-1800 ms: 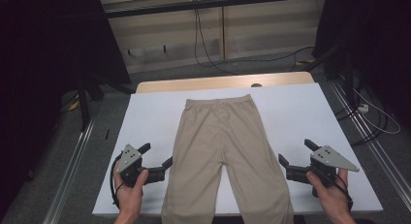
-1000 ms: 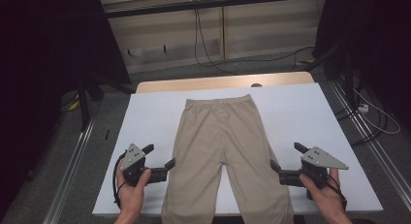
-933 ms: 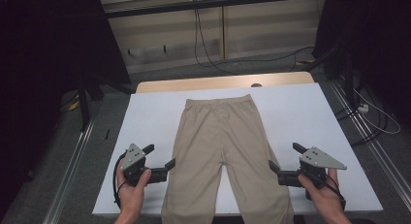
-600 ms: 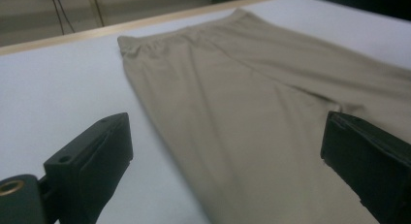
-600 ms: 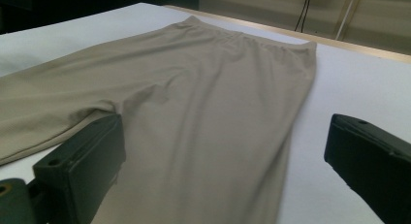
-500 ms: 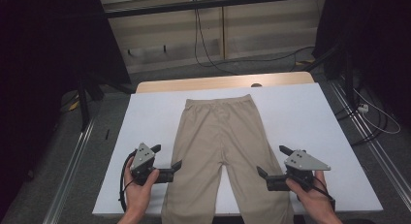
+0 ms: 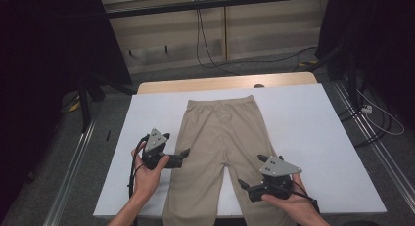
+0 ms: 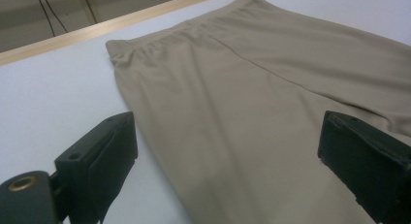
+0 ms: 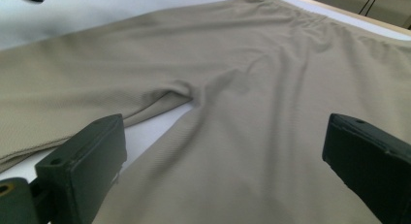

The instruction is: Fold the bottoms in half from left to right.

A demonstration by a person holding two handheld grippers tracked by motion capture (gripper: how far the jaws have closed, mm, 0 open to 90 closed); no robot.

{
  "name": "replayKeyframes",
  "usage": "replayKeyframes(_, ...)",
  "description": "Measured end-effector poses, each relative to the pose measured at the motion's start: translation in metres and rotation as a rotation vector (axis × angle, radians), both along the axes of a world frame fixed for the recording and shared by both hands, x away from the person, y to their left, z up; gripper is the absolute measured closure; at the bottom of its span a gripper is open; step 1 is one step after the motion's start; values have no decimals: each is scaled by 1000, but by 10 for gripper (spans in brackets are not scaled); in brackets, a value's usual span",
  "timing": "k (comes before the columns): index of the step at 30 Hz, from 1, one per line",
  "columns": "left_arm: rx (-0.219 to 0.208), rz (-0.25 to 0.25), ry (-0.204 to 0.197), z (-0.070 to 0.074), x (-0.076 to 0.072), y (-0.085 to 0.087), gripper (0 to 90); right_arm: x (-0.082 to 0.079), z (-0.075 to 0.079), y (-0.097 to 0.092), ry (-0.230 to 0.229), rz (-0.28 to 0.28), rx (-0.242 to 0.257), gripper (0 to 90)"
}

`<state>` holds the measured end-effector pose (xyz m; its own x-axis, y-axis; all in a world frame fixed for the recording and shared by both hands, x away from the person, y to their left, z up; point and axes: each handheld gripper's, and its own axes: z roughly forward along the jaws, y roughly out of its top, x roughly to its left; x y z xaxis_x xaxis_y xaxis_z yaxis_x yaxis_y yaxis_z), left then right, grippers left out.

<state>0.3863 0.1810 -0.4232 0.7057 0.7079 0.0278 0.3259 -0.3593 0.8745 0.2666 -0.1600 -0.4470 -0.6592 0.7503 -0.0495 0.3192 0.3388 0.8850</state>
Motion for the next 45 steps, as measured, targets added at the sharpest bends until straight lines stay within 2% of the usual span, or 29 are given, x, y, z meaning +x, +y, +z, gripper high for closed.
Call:
replayKeyframes(1, 0, 0, 0, 0, 0, 0, 82, 0, 0, 0, 0, 0, 0, 25)
replayKeyframes(2, 0, 3, -4, 0, 4, -1, 86, 0, -1, 8, 36, 20, 22, 29)
replayKeyframes(4, -2, 1, 5, 3, 13, -4, 86, 1, -1, 17, 46, 36, 30, 31)
replayKeyframes(5, 1, 5, 9, 6, 22, -9, 86, 1, -1, 22, 47, 51, 26, 37)
replayKeyframes(6, 1, 5, 9, 6, 22, -9, 86, 2, 0, 27, 53, 71, 24, 54)
replayKeyframes(8, -28, 9, 22, 8, 32, -12, 86, 2, 1, 32, 61, 85, 28, 82)
replayKeyframes(10, -25, -2, 39, 10, 41, -16, 89, 4, 4, 42, 64, 110, 23, 99)
replayKeyframes(11, -26, 0, 26, 9, 45, -19, 90, 5, 7, 51, 65, 127, 21, 100)
replayKeyframes(16, -41, 3, 44, 9, 70, -30, 95, 8, 17, 71, 116, 160, 38, 138)
replayKeyframes(17, -41, 3, 44, 9, 70, -30, 95, 8, 17, 71, 116, 160, 38, 138)
replayKeyframes(19, -61, -1, 58, 11, 79, -32, 96, 9, 20, 82, 131, 183, 20, 174)
replayKeyframes(20, -64, 6, 57, 12, 83, -33, 95, 9, 24, 94, 151, 215, -5, 182)
replayKeyframes(21, -77, 19, 50, 12, 86, -33, 95, 9, 24, 94, 151, 215, -5, 182)
replayKeyframes(22, -83, 25, 48, 11, 88, -33, 95, 9, 28, 107, 165, 246, -47, 204)
replayKeyframes(24, -94, 28, 60, 8, 89, -33, 93, 9, 30, 121, 166, 272, -90, 217)
replayKeyframes(25, -72, 18, 65, 6, 89, -33, 93, 9, 30, 121, 166, 272, -90, 217)
replayKeyframes(27, -37, -6, 79, 3, 89, -33, 83, 10, 26, 139, 176, 301, -126, 239)
replayKeyframes(29, -38, -4, 82, 3, 89, -33, 80, 11, 24, 145, 189, 310, -123, 213)
replayKeyframes(30, -43, -1, 80, 3, 90, -33, 80, 13, 20, 156, 198, 338, -106, 168)
replayKeyframes(31, -47, 5, 79, 3, 90, -32, 80, 13, 20, 156, 198, 338, -106, 168)
replayKeyframes(32, -66, 15, 82, 2, 91, -31, 80, 13, 17, 162, 196, 336, -127, 171)
replayKeyframes(33, -73, 20, 84, 2, 91, -30, 73, 15, 14, 172, 229, 354, -118, 168)
replayKeyframes(34, -78, 22, 87, 2, 92, -30, 77, 15, 12, 177, 235, 351, -127, 177)
replayKeyframes(36, -61, 19, 85, 2, 92, -29, 78, 14, 10, 182, 247, 353, -137, 195)
replayKeyframes(41, -53, 13, 89, 1, 91, -29, 76, 15, 7, 202, 278, 394, -152, 375)
replayKeyframes(42, -46, 10, 87, 1, 91, -28, 76, 15, 7, 209, 289, 390, -135, 410)
replayKeyframes(43, -42, 10, 85, 2, 91, -28, 76, 15, 7, 209, 289, 390, -135, 410)
replayKeyframes(44, -41, 7, 84, 2, 91, -27, 77, 14, 6, 213, 278, 367, -136, 477)
replayKeyframes(45, -44, 10, 83, 2, 91, -25, 76, 15, 5, 215, 286, 351, -146, 494)
